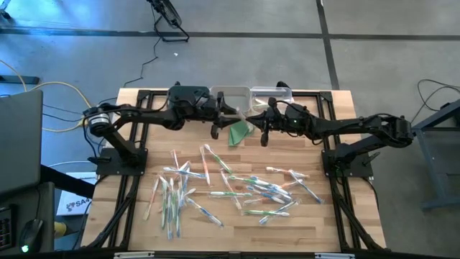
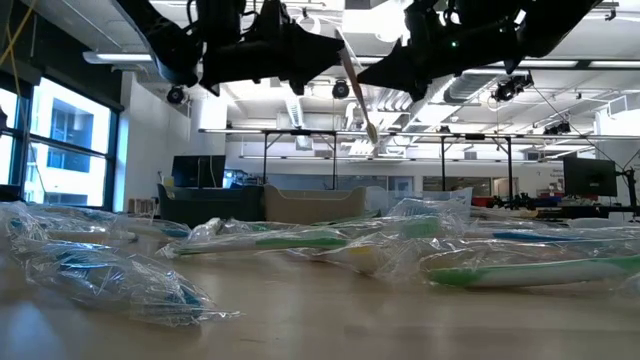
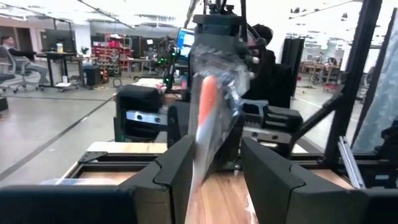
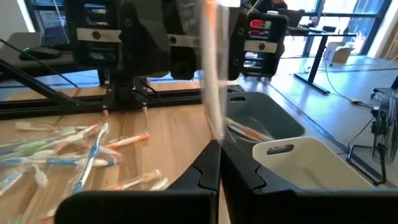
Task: Pick & Place Toothbrushes
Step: Put the orange toothbrush into the dark blue bin
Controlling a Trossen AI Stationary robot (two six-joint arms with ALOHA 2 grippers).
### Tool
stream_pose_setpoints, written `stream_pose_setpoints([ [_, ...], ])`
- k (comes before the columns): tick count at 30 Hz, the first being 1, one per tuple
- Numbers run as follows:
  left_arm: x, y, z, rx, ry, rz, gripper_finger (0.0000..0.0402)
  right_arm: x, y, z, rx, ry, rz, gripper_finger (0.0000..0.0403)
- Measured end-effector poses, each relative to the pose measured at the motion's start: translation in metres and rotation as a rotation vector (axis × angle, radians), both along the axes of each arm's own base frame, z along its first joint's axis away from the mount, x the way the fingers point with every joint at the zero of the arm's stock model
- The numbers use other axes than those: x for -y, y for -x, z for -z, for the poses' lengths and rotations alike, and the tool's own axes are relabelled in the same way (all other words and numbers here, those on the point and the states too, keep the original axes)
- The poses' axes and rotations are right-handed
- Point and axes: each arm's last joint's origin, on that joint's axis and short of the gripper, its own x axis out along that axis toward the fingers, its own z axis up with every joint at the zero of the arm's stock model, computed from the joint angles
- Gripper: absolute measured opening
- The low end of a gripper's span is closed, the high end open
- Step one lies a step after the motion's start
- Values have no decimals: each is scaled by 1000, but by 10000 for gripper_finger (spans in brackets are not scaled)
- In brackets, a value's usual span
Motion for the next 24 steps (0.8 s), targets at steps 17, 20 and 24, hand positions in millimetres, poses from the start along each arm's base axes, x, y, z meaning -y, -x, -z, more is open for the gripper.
stream_pose_setpoints([
  [17, -2, -4, 0, -46, 19, -2, 92, 0, 0, 0, 0, -7, -1, 2],
  [20, -2, -4, -1, -41, 18, -3, 54, 0, 0, 0, 1, -7, -3, 2],
  [24, -2, -4, -1, -40, 18, -10, 16, 0, 0, 0, 0, -8, -5, 2],
])
